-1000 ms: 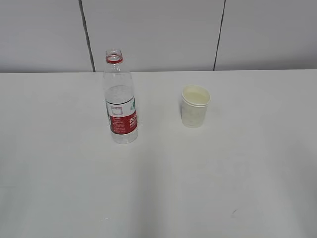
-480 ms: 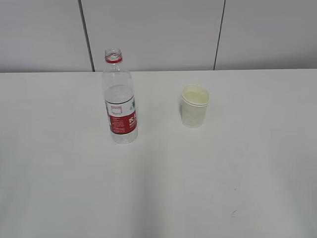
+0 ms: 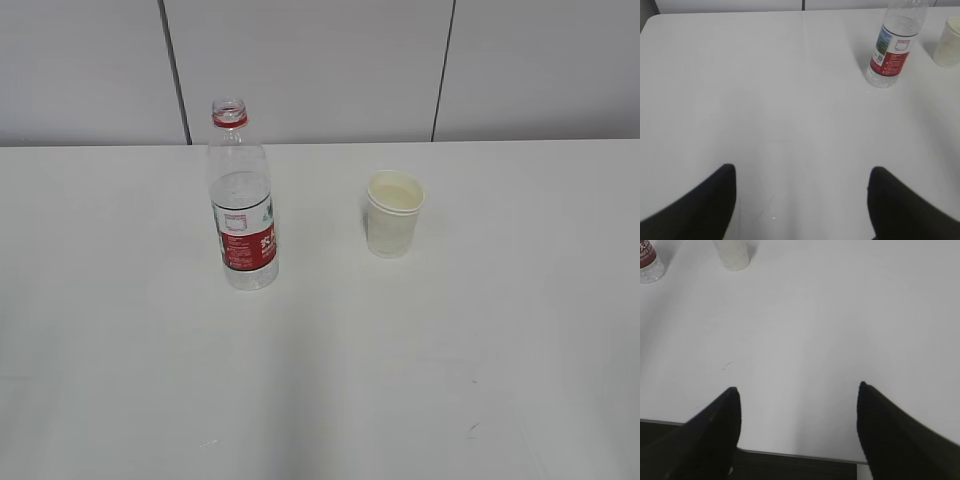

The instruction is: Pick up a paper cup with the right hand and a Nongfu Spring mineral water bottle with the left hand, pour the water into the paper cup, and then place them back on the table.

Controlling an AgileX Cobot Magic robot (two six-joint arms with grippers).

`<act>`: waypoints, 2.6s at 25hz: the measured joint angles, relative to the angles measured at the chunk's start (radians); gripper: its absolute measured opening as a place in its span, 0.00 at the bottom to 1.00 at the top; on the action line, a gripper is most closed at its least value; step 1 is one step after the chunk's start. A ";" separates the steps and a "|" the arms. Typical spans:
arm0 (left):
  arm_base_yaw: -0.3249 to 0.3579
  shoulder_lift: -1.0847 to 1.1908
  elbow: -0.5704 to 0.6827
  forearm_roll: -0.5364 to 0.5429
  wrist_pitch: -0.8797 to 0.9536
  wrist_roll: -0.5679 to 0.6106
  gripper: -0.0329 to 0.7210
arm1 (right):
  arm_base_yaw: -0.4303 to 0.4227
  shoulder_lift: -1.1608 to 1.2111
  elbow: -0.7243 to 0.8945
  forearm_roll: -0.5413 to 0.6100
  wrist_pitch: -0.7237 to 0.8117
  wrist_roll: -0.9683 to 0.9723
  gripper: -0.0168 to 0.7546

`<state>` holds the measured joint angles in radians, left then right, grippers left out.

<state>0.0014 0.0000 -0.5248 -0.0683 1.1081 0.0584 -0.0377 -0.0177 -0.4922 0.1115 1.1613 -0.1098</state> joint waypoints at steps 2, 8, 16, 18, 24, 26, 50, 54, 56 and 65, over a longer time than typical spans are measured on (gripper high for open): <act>0.000 0.000 0.000 0.000 0.000 -0.001 0.71 | 0.000 0.000 0.001 -0.001 -0.002 0.004 0.72; 0.000 0.000 0.000 0.000 0.000 -0.003 0.71 | 0.002 0.000 0.001 -0.002 -0.002 0.008 0.72; 0.000 0.000 0.000 0.000 0.000 -0.004 0.71 | 0.030 0.000 0.001 -0.002 -0.004 0.010 0.72; 0.000 0.000 0.000 0.000 0.000 -0.004 0.71 | 0.031 0.000 0.001 -0.002 -0.004 0.010 0.72; 0.000 0.000 0.000 0.000 0.000 -0.004 0.71 | 0.031 0.000 0.001 -0.002 -0.004 0.010 0.72; 0.000 0.000 0.000 0.000 0.000 -0.004 0.71 | 0.031 0.000 0.001 -0.002 -0.004 0.010 0.72; 0.000 0.000 0.000 0.000 0.000 -0.004 0.71 | 0.031 0.000 0.001 -0.002 -0.004 0.010 0.72; 0.000 0.000 0.000 0.000 0.000 -0.004 0.71 | 0.031 0.000 0.001 -0.002 -0.004 0.010 0.72; 0.000 0.000 0.000 0.000 0.000 -0.004 0.71 | 0.031 0.000 0.001 -0.002 -0.004 0.010 0.72; 0.000 0.000 0.000 0.000 0.000 -0.004 0.71 | 0.031 0.000 0.001 -0.002 -0.004 0.010 0.72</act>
<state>0.0014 0.0000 -0.5248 -0.0683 1.1081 0.0547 -0.0068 -0.0177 -0.4915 0.1092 1.1571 -0.0997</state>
